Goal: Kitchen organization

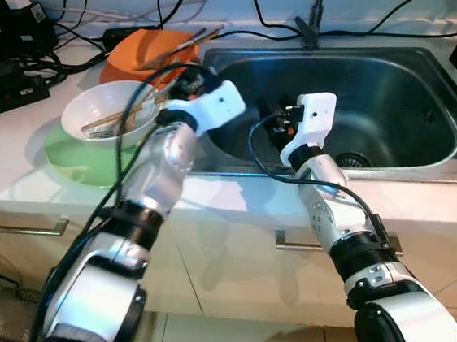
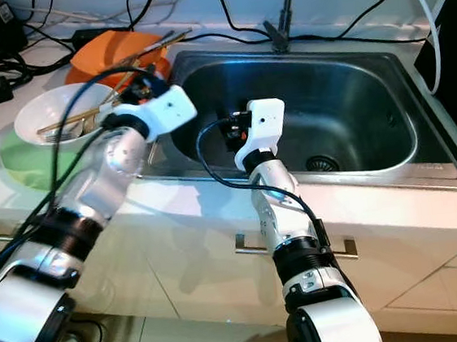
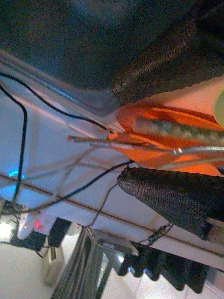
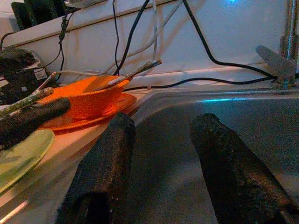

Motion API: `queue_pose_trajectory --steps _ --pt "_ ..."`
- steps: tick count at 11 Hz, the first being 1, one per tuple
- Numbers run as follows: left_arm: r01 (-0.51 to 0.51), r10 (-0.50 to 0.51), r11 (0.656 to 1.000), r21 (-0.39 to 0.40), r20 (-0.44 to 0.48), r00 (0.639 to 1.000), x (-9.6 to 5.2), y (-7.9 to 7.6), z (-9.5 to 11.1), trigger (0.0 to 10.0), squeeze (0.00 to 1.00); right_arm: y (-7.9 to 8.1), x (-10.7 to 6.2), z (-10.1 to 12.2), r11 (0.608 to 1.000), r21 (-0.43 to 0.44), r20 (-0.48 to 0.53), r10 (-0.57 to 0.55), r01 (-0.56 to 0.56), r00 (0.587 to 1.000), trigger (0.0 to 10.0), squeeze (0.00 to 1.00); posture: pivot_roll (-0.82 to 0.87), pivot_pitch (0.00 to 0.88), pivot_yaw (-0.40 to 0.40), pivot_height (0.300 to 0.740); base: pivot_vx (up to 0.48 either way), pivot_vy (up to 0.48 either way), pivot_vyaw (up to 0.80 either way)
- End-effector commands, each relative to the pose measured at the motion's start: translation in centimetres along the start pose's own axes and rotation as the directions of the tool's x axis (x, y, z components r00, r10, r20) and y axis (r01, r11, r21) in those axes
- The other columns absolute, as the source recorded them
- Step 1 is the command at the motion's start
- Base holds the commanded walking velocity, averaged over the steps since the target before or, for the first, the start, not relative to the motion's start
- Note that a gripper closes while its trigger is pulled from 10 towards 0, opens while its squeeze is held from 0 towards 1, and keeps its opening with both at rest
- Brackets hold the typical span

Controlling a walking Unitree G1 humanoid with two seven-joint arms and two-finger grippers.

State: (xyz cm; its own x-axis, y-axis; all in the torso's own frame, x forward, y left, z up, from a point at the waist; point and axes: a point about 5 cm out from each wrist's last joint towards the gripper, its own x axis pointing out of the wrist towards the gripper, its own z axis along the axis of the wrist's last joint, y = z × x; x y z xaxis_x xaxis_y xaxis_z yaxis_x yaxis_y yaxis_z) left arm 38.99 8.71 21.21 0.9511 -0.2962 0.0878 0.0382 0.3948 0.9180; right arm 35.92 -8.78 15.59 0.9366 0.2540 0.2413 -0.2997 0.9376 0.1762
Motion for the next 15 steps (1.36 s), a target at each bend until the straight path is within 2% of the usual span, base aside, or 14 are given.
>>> queue_pose_trajectory --steps 1,2,3,4,5,7,8,9,10,11,15 --pt "-0.005 0.005 1.0 0.03 0.004 1.0 0.36 0.25 0.41 10.0 0.0 -0.08 0.16 0.27 1.0 -0.012 0.01 -0.001 0.001 1.0 10.0 0.0 0.03 0.025 0.004 0.74 0.0 0.0 0.0" --pt "-0.007 0.007 0.999 0.036 -0.009 1.0 0.57 0.26 0.38 10.0 0.0 -0.1 0.19 0.3 1.0 -0.013 0.01 -0.001 0.002 1.0 10.0 0.0 0.03 0.028 0.003 0.74 0.0 0.0 0.0" --pt "-0.008 0.009 0.999 0.036 -0.016 1.0 0.68 0.33 0.36 8.6 0.0 -0.09 0.22 0.3 1.0 -0.013 0.009 -0.001 0.001 1.0 10.0 0.0 0.03 0.029 0.003 0.74 0.0 0.0 0.0" --pt "-0.01 0.011 0.999 0.038 -0.024 1.0 0.72 0.45 0.33 4.4 0.0 -0.08 0.23 0.3 1.0 -0.013 0.009 -0.001 0.001 1.0 10.0 0.0 0.03 0.03 0.003 0.74 0.0 0.0 0.0" --pt "-0.035 0.038 0.998 0.055 -0.04 0.999 0.82 0.89 0.24 8.2 0.0 -0.05 0.23 0.29 1.0 -0.012 0.009 0.0 0.0 1.0 10.0 0.0 0.03 0.03 0.003 0.74 0.0 0.0 0.0" --pt "-0.036 0.038 0.998 0.052 -0.05 0.998 0.93 0.96 0.16 8.2 0.0 -0.07 0.19 0.28 1.0 -0.012 0.009 -0.001 0.001 1.0 10.0 0.0 0.03 0.029 0.003 0.74 0.0 0.0 0.0" --pt "-0.029 0.032 0.998 0.06 -0.054 0.998 0.96 0.99 0.11 5.0 0.0 -0.06 0.2 0.29 1.0 -0.012 0.009 0.0 0.0 1.0 10.0 0.0 0.03 0.032 0.002 0.74 0.0 0.0 0.0" --pt "-0.031 0.035 0.998 0.06 -0.056 0.998 0.96 1.03 0.11 4.4 0.0 -0.07 0.19 0.28 1.0 -0.012 0.008 0.0 0.0 1.0 10.0 0.0 0.03 0.032 0.003 0.74 0.0 0.0 0.0" --pt "-0.029 0.033 0.998 0.061 -0.057 0.998 0.98 1.03 0.12 2.4 0.0 -0.07 0.19 0.27 1.0 -0.012 0.008 0.0 0.001 1.0 10.0 0.0 0.03 0.032 0.003 0.74 0.0 0.0 0.0" --pt "-0.019 0.022 0.998 0.054 -0.058 0.998 0.97 0.88 0.13 0.0 0.0 -0.08 0.18 0.26 1.0 -0.012 0.008 -0.001 0.001 1.0 10.0 0.0 0.03 0.032 0.003 0.74 0.0 0.0 0.0" --pt "-0.007 0.01 0.999 0.05 -0.067 0.998 0.9 0.76 -0.07 0.0 0.0 -0.04 0.21 0.23 1.0 -0.01 0.006 0.001 -0.001 1.0 10.0 0.0 0.04 0.032 0.001 0.74 0.0 0.0 0.0"
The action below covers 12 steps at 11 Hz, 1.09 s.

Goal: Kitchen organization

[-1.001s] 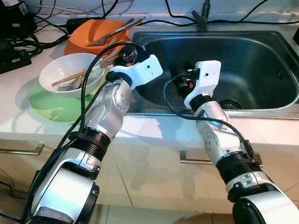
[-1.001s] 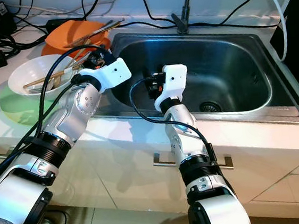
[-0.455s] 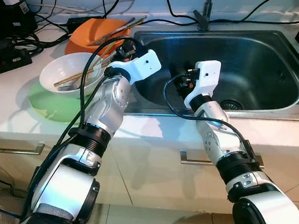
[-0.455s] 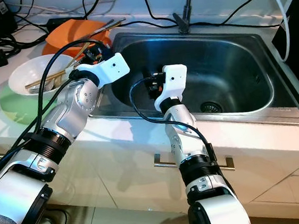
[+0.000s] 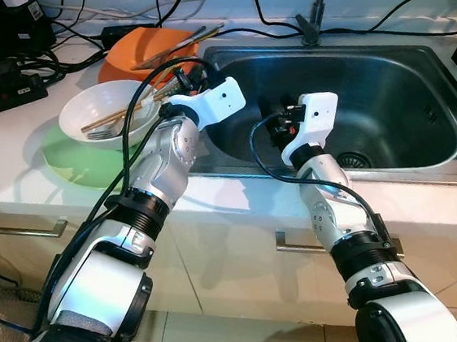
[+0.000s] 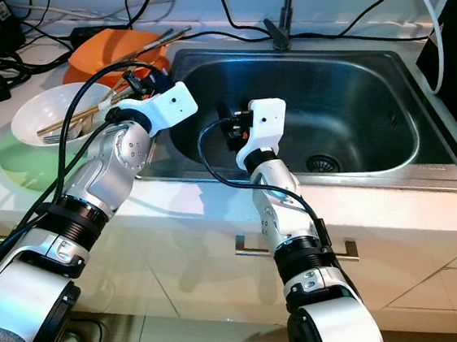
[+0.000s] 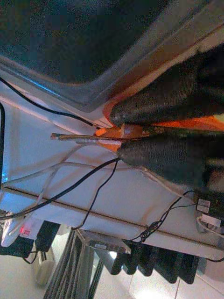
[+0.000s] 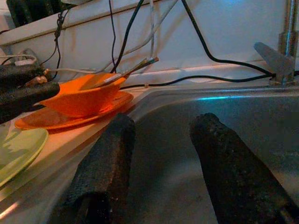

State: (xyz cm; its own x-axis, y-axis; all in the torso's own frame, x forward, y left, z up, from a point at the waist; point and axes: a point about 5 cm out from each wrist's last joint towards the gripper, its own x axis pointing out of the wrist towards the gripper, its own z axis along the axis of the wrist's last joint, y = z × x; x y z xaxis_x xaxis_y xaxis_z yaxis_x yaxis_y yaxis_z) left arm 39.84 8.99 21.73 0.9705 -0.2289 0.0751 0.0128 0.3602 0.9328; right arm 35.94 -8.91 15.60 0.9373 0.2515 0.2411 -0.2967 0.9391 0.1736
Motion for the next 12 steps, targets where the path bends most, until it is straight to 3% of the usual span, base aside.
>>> queue_pose_trajectory --steps 1,4,6,8,9,10,11,12 --pt "0.008 -0.008 1.0 0.011 0.0 1.0 0.1 0.2 0.1 0.0 0.0 0.1 0.2 0.2 1.0 -0.006 0.006 0.006 -0.006 1.0 10.0 0.0 0.04 0.032 0.002 0.74 0.0 0.0 0.0" --pt "0.007 -0.007 1.0 0.022 0.011 1.0 0.0 0.3 0.3 0.0 0.0 0.1 0.2 0.1 1.0 -0.004 0.005 0.004 -0.004 1.0 10.0 0.0 0.04 0.03 0.002 0.74 0.0 0.0 0.0" --pt "-0.025 0.024 0.999 0.037 0.028 0.999 -0.1 1.3 0.7 0.0 0.0 0.2 0.2 0.1 1.0 -0.004 0.005 0.005 -0.005 1.0 10.0 0.0 0.04 0.032 0.002 0.74 0.0 0.0 0.0" --pt "-0.128 0.122 0.99 0.067 0.076 0.99 -0.4 3.9 1.7 0.0 0.0 0.2 0.2 0.1 1.0 -0.003 0.006 0.003 -0.003 1.0 10.0 0.0 0.04 0.032 0.003 0.74 0.0 0.0 0.0" --pt "-0.198 0.194 0.98 0.029 0.115 0.974 -0.8 5.5 2.5 0.0 0.0 0.1 0.2 0.1 1.0 -0.003 0.005 0.003 -0.003 1.0 10.0 0.0 0.04 0.031 0.002 0.74 0.0 0.0 0.0" --pt "-0.274 0.273 0.962 -0.02 0.181 0.945 -1.3 6.8 3.5 10.0 0.0 0.1 0.2 0.1 1.0 -0.003 0.005 0.004 -0.004 1.0 10.0 0.0 0.04 0.032 0.001 0.74 0.0 0.0 0.0" --pt "-0.313 0.318 0.948 -0.056 0.223 0.922 -1.7 7.5 4.1 10.0 0.0 0.1 0.2 0.1 1.0 -0.004 0.005 0.004 -0.004 1.0 10.0 0.0 0.04 0.033 -0.001 0.74 0.0 0.0 0.0" --pt "-0.368 0.388 0.922 -0.122 0.301 0.871 -2.5 8.6 5.3 10.0 0.0 0.1 0.2 0.2 1.0 -0.004 0.005 0.005 -0.004 1.0 10.0 0.0 0.05 0.031 -0.002 0.74 0.0 0.0 0.0"
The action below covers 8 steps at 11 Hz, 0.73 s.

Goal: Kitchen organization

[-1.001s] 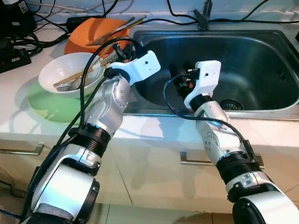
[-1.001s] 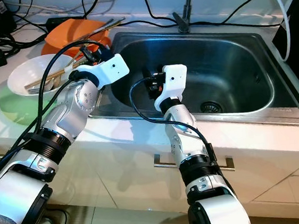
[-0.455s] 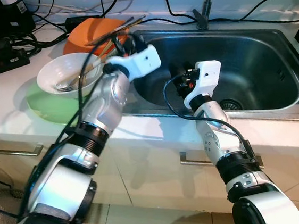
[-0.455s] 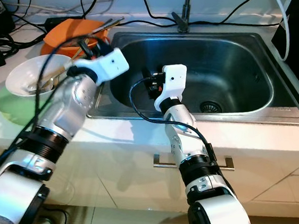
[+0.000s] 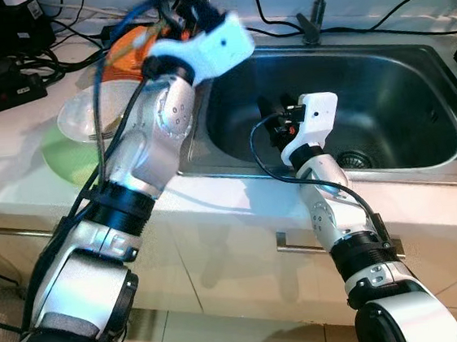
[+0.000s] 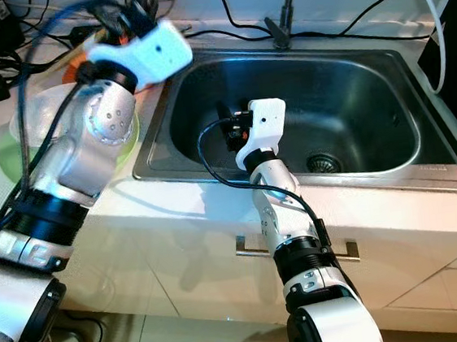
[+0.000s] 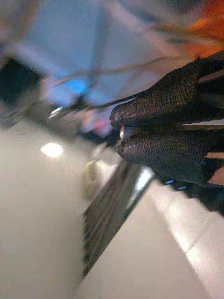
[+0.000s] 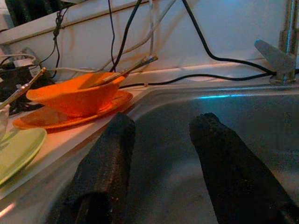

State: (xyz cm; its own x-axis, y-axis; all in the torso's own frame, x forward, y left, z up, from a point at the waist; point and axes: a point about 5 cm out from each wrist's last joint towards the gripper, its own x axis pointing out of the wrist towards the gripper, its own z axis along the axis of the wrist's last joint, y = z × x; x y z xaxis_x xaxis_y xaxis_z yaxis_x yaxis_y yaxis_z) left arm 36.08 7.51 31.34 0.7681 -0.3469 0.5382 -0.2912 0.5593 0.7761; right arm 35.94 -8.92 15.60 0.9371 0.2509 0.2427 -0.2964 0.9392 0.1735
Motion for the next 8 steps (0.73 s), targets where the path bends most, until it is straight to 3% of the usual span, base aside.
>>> queue_pose_trajectory --steps 1,2,3,4,5,6,7,8 --pt "-0.098 0.116 0.981 -0.165 0.103 0.988 -0.1 1.6 1.9 10.0 0.0 0.1 0.3 0.1 1.0 -0.004 0.003 0.006 -0.006 1.0 10.0 0.0 0.05 0.03 -0.003 0.74 0.0 0.0 0.0" --pt "-0.123 0.156 0.959 -0.257 0.109 0.982 -0.2 2.0 2.2 10.0 0.0 0.1 0.3 0.2 1.0 -0.005 0.003 0.006 -0.006 1.0 10.0 0.0 0.04 0.03 -0.002 0.74 0.0 0.0 0.0" --pt "-0.151 0.227 0.867 -0.474 0.107 0.968 -0.4 2.4 2.4 10.0 0.0 0.1 0.3 0.2 1.0 -0.008 0.003 0.004 -0.004 1.0 10.0 0.0 0.04 0.029 -0.002 0.74 0.0 0.0 0.0" --pt "-0.157 0.268 0.747 -0.646 0.077 0.96 -0.6 2.8 2.2 10.0 0.0 0.0 0.3 0.2 1.0 -0.011 0.004 -0.001 0.001 1.0 10.0 0.0 0.04 0.028 -0.002 0.74 0.0 0.0 0.0" --pt "-0.158 0.285 0.625 -0.764 0.035 0.958 -0.8 3.2 1.9 10.0 0.0 0.0 0.3 0.2 1.0 -0.023 0.005 -0.001 0.001 1.0 10.0 0.0 0.04 0.03 -0.002 0.74 0.0 0.0 0.0" --pt "-0.146 0.294 0.394 -0.908 -0.026 0.955 -1.1 3.4 1.3 10.0 0.0 0.1 0.3 0.2 0.999 -0.045 0.007 0.004 -0.004 1.0 10.0 0.0 0.05 0.029 -0.003 0.74 0.0 0.0 0.0" --pt "-0.124 0.286 0.296 -0.947 -0.036 0.958 -1.2 3.2 1.0 10.0 0.0 0.0 0.3 0.2 0.999 -0.048 0.007 -0.002 0.002 1.0 10.0 0.0 0.04 0.03 -0.003 0.74 0.0 0.0 0.0" --pt "-0.118 0.264 0.242 -0.963 -0.051 0.963 -1.4 2.8 0.5 10.0 0.0 -0.1 0.3 0.2 0.999 -0.05 0.007 -0.007 0.007 1.0 10.0 0.0 0.04 0.03 -0.003 0.74 0.0 0.0 0.0"
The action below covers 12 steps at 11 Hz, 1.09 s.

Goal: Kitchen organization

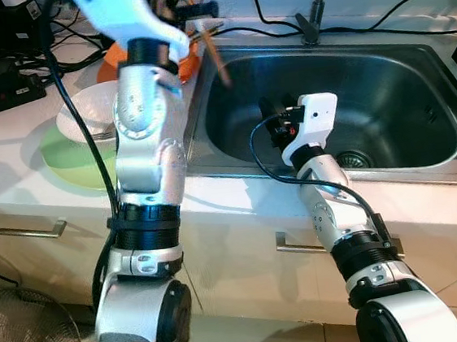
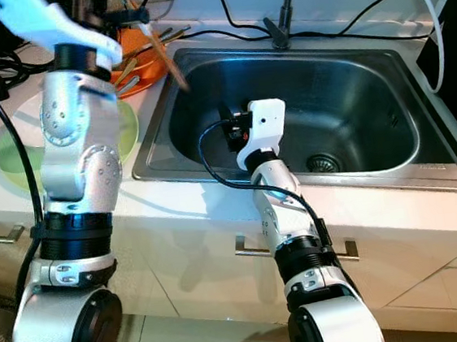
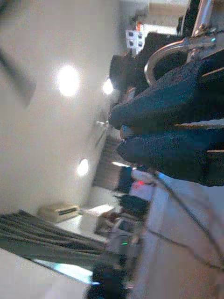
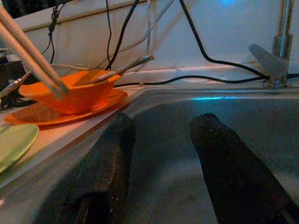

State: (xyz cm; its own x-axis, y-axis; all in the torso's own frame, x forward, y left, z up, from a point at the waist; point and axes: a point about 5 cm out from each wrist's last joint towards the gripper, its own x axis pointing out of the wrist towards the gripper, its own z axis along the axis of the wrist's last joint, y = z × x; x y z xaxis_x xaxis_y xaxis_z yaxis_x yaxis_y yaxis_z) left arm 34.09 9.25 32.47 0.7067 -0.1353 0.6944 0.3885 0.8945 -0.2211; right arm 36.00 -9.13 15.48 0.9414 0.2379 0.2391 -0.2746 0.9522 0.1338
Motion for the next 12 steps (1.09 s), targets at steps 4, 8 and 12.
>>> queue_pose_trajectory --steps 4,8,12 --pt "-0.085 0.079 0.988 -0.126 -0.054 0.995 -1.5 2.2 -1.2 10.0 0.0 -0.8 0.2 0.1 0.98 -0.196 -0.017 -0.036 0.032 0.999 10.0 0.0 0.04 0.036 -0.007 0.74 0.0 0.0 0.0" --pt "-0.094 0.085 0.98 -0.177 -0.055 0.995 -1.9 2.2 -1.4 10.0 0.0 -1.2 0.1 -0.5 0.77 -0.638 -0.055 -0.051 0.004 0.997 10.0 0.0 0.04 0.034 -0.007 0.74 0.0 0.0 0.0" --pt "-0.167 0.147 0.929 -0.331 -0.085 0.986 -2.5 2.2 -2.7 10.0 0.0 1.1 0.1 0.1 0.759 -0.649 0.021 0.085 -0.051 0.996 10.0 0.0 0.04 0.038 -0.007 0.74 0.0 0.0 0.0"
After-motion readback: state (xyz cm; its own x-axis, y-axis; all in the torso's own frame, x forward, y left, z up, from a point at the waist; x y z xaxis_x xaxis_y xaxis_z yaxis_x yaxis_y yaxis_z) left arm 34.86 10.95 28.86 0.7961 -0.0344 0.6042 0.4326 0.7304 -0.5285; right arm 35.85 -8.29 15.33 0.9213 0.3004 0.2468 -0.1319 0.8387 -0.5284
